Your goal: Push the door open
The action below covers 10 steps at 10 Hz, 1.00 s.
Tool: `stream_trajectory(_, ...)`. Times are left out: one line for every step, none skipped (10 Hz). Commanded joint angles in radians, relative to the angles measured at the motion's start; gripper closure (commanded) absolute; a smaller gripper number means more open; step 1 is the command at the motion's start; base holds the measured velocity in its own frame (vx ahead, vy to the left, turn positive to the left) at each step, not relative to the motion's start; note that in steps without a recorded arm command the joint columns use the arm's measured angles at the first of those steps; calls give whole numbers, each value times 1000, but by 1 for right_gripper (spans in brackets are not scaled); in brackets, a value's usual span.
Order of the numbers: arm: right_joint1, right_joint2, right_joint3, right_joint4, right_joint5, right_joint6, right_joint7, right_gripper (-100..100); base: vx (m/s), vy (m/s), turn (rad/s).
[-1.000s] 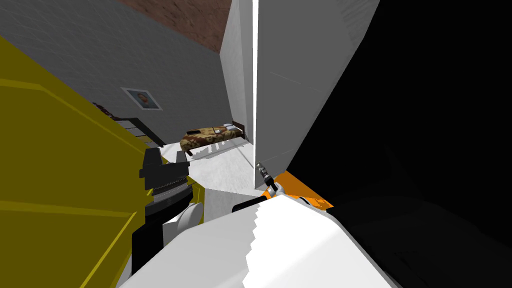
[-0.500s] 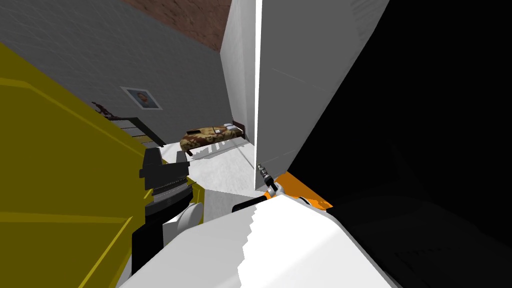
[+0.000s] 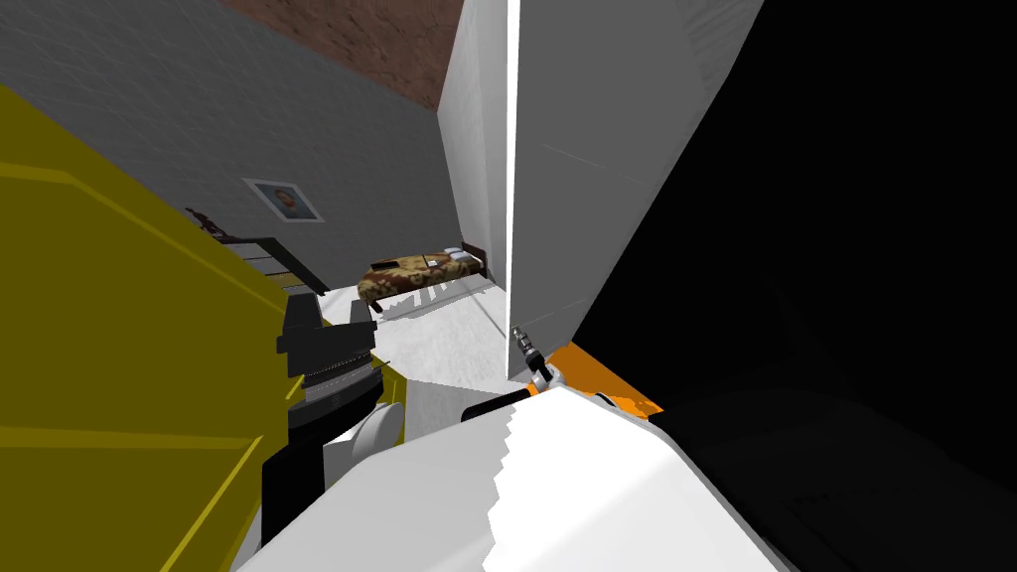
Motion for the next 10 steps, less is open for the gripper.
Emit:
stream_trajectory(-10,-9,-16,-1,-10,1,4,100,141,68,-33)
stream_trajectory(-10,-12,-23,-1,-15,2,8,100,183,91,-32)
stream_trajectory(-11,-15,-35,0,-23,4,15,100,199,79,-39)
stream_trajectory(-11,-17,-45,1,-29,6,20,100,188,72,-31)
stream_trajectory(-12,-19,-54,1,-35,7,25,100,186,63,-45)
stream_trajectory(-12,-19,-54,3,-35,7,25,100,135,57,-16)
stream_trajectory(-12,-22,-70,2,-46,9,33,100,155,69,-69)
stream_trajectory(-12,-22,-70,2,-46,9,33,100,121,63,-28)
stream_trajectory(-12,-22,-70,2,-46,9,33,100,49,34,7)
stream_trajectory(-12,-22,-70,2,-46,9,33,100,12,7,7)
